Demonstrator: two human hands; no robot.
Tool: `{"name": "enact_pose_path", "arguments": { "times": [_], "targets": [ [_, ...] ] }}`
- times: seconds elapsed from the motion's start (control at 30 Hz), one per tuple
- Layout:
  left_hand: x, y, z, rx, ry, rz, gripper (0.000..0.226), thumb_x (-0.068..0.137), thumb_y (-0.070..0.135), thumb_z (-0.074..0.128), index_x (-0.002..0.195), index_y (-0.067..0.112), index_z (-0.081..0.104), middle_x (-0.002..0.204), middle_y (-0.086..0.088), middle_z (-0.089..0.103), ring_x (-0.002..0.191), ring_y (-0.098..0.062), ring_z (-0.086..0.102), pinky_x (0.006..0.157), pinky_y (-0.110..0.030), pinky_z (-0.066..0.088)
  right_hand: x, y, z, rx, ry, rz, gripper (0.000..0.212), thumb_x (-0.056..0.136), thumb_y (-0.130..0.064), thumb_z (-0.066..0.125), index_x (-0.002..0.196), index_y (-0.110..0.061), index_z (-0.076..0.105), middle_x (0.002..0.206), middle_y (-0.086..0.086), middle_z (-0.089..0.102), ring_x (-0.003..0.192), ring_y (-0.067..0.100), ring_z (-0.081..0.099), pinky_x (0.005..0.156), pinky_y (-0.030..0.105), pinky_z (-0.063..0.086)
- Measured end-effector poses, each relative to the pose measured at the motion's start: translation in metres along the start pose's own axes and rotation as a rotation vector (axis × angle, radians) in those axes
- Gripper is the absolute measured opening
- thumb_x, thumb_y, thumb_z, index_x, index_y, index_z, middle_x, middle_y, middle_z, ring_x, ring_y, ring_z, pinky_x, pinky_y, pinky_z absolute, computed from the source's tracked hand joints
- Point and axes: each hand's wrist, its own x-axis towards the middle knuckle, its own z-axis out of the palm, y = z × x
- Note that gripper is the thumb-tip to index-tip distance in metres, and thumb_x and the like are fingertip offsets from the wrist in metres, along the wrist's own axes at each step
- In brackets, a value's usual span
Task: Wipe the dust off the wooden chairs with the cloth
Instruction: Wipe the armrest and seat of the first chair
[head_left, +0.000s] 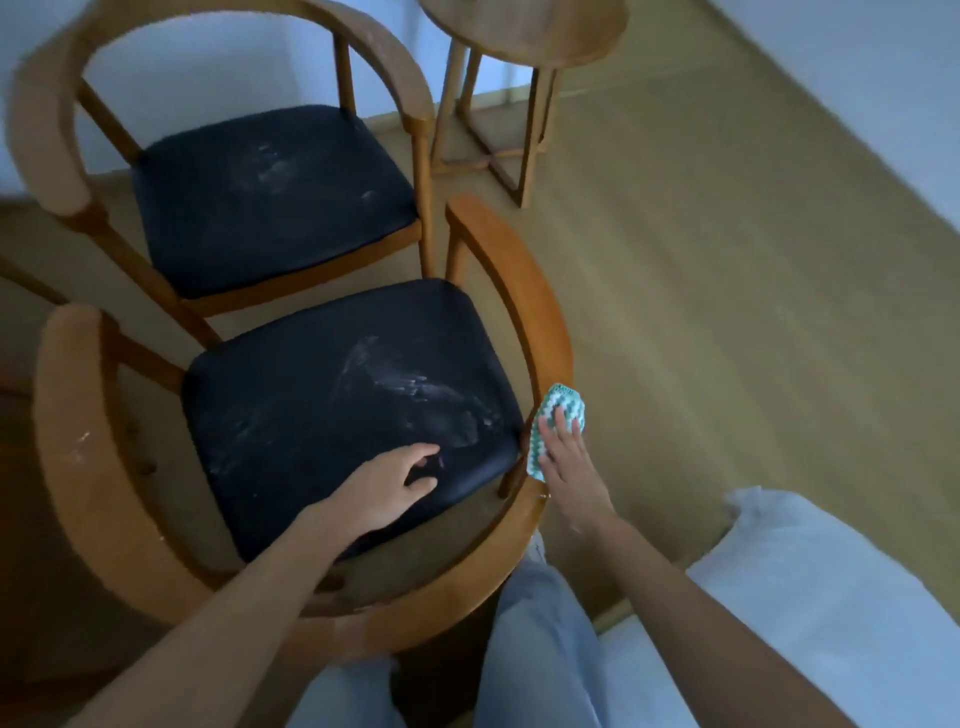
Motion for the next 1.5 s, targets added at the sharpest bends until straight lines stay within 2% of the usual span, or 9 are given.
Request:
{"name": "enact_pose_path", "arguments": {
  "times": [0.1, 0.4, 0.57, 0.77, 0.97, 1.13, 1.23, 1.37, 1.5],
  "targets": [
    [-0.017, -0.015, -0.006, 0.058, -0.049, 0.034, 0.049, 0.098, 0.029, 0.046, 0.145, 0.024, 0.032, 0.142, 0.003, 0.044, 0.126, -0.015, 0.045, 0.098, -0.024, 0.035, -0.020, -0.024, 0.011, 0.241, 0.068, 0.176, 0.049, 0.102, -0.010, 0.031, 0.149, -0.012, 0.018, 0.157, 0.001, 0.005, 0.146, 0.019, -0.001, 0.115, 0.025, 0.001],
    [-0.045, -0.039, 0.002, 0.136, -0.174, 0.097, 0.050, 0.097, 0.031, 0.047, 0.144, 0.022, 0.032, 0.141, 0.003, 0.045, 0.124, -0.014, 0.048, 0.100, -0.025, 0.039, -0.112, -0.067, 0.037, 0.263, 0.018, 0.177, 0.046, 0.104, -0.025, 0.026, 0.149, -0.028, 0.018, 0.157, -0.012, 0.003, 0.145, 0.011, -0.006, 0.106, 0.017, 0.002],
    [-0.048, -0.041, 0.002, 0.159, -0.162, 0.118, 0.050, 0.098, 0.032, 0.046, 0.145, 0.023, 0.031, 0.144, 0.005, 0.041, 0.129, -0.012, 0.044, 0.102, -0.023, 0.035, -0.074, -0.048, 0.023, 0.100, 0.023, 0.112, 0.047, 0.102, -0.022, 0.032, 0.148, -0.018, 0.023, 0.158, 0.000, 0.009, 0.147, 0.017, 0.003, 0.116, 0.025, 0.001],
    [-0.050, -0.050, -0.008, 0.150, -0.100, 0.090, 0.049, 0.098, 0.030, 0.045, 0.144, 0.024, 0.032, 0.142, 0.005, 0.043, 0.129, -0.013, 0.043, 0.101, -0.023, 0.035, -0.021, -0.033, 0.011, -0.310, -0.066, 0.110, 0.054, 0.099, -0.011, 0.040, 0.149, -0.008, 0.019, 0.159, 0.011, -0.006, 0.142, 0.035, -0.021, 0.112, 0.048, -0.015],
    [-0.053, -0.065, -0.016, 0.163, -0.126, 0.101, 0.049, 0.098, 0.031, 0.046, 0.144, 0.025, 0.032, 0.142, 0.005, 0.043, 0.129, -0.013, 0.043, 0.103, -0.027, 0.036, -0.046, -0.053, 0.020, -0.229, -0.060, 0.160, 0.052, 0.102, -0.013, 0.037, 0.149, -0.006, 0.016, 0.159, 0.008, -0.005, 0.141, 0.025, -0.022, 0.108, 0.040, -0.019],
    [-0.061, -0.081, -0.027, 0.185, -0.171, 0.173, 0.049, 0.098, 0.031, 0.046, 0.144, 0.025, 0.032, 0.143, 0.006, 0.043, 0.129, -0.012, 0.043, 0.103, -0.025, 0.036, -0.103, -0.086, 0.050, 0.227, 0.103, 0.220, 0.045, 0.103, -0.019, 0.029, 0.148, -0.020, 0.021, 0.154, -0.011, 0.001, 0.145, 0.014, -0.009, 0.117, 0.027, -0.004],
    [-0.074, -0.094, -0.035, 0.209, -0.216, 0.231, 0.049, 0.098, 0.031, 0.045, 0.144, 0.025, 0.032, 0.143, 0.006, 0.042, 0.129, -0.011, 0.042, 0.102, -0.023, 0.035, -0.133, -0.125, 0.082, 0.064, 0.095, 0.243, 0.049, 0.102, -0.032, 0.022, 0.149, -0.027, 0.007, 0.146, -0.020, -0.014, 0.135, 0.006, -0.026, 0.111, 0.028, -0.007],
    [-0.090, -0.111, -0.041, 0.232, -0.261, 0.267, 0.049, 0.098, 0.034, 0.044, 0.144, 0.028, 0.031, 0.146, 0.008, 0.039, 0.132, -0.011, 0.039, 0.107, -0.026, 0.033, -0.153, -0.156, 0.110, -0.086, 0.120, 0.299, 0.066, 0.080, -0.068, -0.016, 0.138, -0.036, -0.016, 0.140, -0.022, -0.031, 0.129, 0.005, -0.038, 0.111, 0.032, -0.011],
    [-0.097, -0.127, -0.045, 0.265, -0.283, 0.294, 0.048, 0.098, 0.035, 0.043, 0.144, 0.028, 0.030, 0.148, 0.008, 0.035, 0.133, -0.011, 0.038, 0.105, -0.024, 0.033, -0.139, -0.143, 0.094, -0.001, 0.161, 0.405, 0.071, 0.092, -0.056, 0.027, 0.142, -0.034, -0.019, 0.150, -0.017, -0.019, 0.140, 0.007, -0.020, 0.118, 0.040, 0.006]
  ]
}}
